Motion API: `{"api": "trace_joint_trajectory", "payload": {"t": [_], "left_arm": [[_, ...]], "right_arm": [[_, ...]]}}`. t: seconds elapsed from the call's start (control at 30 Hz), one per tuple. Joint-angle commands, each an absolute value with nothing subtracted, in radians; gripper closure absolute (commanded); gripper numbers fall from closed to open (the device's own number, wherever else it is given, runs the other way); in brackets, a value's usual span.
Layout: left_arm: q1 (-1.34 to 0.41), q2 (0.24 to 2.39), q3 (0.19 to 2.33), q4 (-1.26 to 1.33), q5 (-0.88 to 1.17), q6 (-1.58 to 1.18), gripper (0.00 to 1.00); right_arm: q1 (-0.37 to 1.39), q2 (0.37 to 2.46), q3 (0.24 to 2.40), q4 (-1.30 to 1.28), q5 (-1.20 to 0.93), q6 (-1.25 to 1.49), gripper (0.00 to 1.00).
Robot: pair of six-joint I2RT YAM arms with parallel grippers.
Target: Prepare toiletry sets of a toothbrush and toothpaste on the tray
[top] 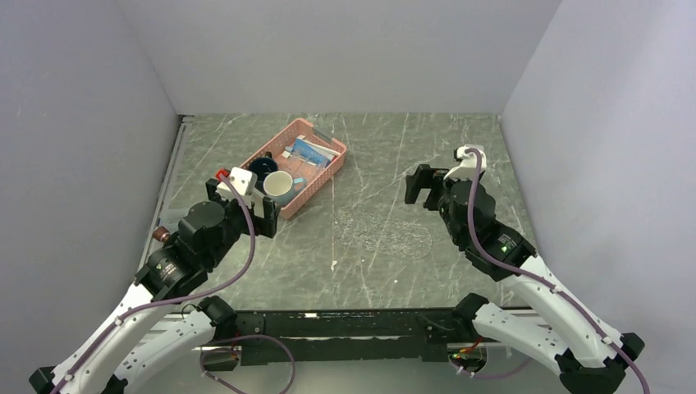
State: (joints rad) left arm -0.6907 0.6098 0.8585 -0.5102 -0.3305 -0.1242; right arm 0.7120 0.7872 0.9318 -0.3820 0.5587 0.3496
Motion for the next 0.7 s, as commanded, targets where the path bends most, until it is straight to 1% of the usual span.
{"api": "trace_joint_trajectory", "payload": {"t": [0.0, 0.3, 0.5, 0.67], "left_arm": [[-0.69, 0.625, 0.885, -0.488, -0.368, -0.157, 0.01], [-0.689, 0.623, 0.889, -0.509, -0.458, -0.21, 0.01], [-0.689, 0.694, 0.938, -0.568, -0.485, -0.262, 0.01], [-0.684, 0.761, 0.994, -0.638, -0.501, -0.384, 0.01]], "right_arm": [[0.713, 0.829, 0.98, -0.407, 0.601, 0.361, 0.0], [0.714, 0.833, 0.995, -0.389, 0.536, 0.325, 0.0], [0.713, 0.826, 1.0, -0.392, 0.478, 0.317, 0.0], [0.713, 0.811, 0.977, -0.361, 0.423, 0.316, 0.0]]}}
